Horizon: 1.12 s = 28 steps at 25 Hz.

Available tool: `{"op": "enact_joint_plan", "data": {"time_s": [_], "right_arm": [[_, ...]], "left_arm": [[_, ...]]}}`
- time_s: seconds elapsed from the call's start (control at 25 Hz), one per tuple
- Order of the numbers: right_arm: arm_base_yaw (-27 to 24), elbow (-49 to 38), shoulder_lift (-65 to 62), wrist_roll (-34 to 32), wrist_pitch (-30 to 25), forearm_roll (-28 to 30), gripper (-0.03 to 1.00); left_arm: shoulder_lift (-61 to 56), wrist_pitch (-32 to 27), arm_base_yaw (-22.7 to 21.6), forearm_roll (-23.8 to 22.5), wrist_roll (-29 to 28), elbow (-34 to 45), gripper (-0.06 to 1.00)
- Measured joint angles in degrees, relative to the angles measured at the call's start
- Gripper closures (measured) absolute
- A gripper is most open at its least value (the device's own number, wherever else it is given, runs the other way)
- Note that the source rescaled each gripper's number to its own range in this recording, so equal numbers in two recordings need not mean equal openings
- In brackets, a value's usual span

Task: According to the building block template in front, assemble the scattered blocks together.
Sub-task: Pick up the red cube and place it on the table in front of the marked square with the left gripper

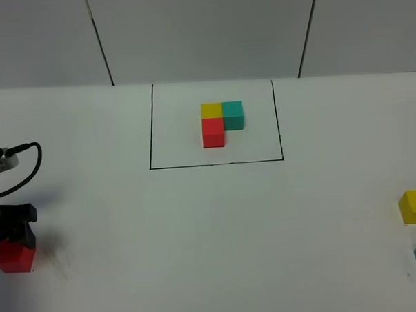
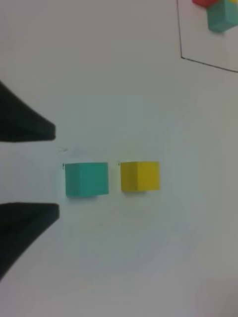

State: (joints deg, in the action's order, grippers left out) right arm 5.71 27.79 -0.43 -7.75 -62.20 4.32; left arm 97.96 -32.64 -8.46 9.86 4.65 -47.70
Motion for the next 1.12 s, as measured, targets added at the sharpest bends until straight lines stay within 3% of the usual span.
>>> {"op": "enact_joint_plan", "data": {"time_s": [0.36, 0.44, 0.52, 0.6, 0.64, 0.68, 0.92, 1.12], "right_arm": [[0.0, 0.0, 0.0, 0.0, 0.0, 0.0, 0.97], [0.0, 0.0, 0.0, 0.0, 0.0, 0.0, 0.97], [0.0, 0.0, 0.0, 0.0, 0.0, 0.0, 0.97], [0.0, 0.0, 0.0, 0.0, 0.0, 0.0, 0.97], [0.0, 0.0, 0.0, 0.0, 0.0, 0.0, 0.97], [0.0, 0.0, 0.0, 0.0, 0.0, 0.0, 0.97], [0.0, 0.0, 0.0, 0.0, 0.0, 0.0, 0.97], [0.0, 0.0, 0.0, 0.0, 0.0, 0.0, 0.97]], "left_arm": [[4.52, 2.27, 0.0, 0.0, -0.02, 0.0, 0.19], [5.13, 2.37, 0.0, 0.06, -0.02, 0.0, 0.23], [5.62, 2.32, 0.0, 0.06, -0.08, 0.0, 0.37], [5.67, 2.25, 0.0, 0.06, -0.14, 0.0, 0.68], [5.67, 2.25, 0.0, 0.19, -0.14, 0.0, 0.89], [5.67, 2.13, 0.0, 0.19, -0.08, -0.08, 0.94], [5.67, -3.88, 1.3, -1.11, 7.36, -5.53, 0.94], [5.67, -14.5, 11.16, -1.28, 21.48, -13.9, 0.94]]}}
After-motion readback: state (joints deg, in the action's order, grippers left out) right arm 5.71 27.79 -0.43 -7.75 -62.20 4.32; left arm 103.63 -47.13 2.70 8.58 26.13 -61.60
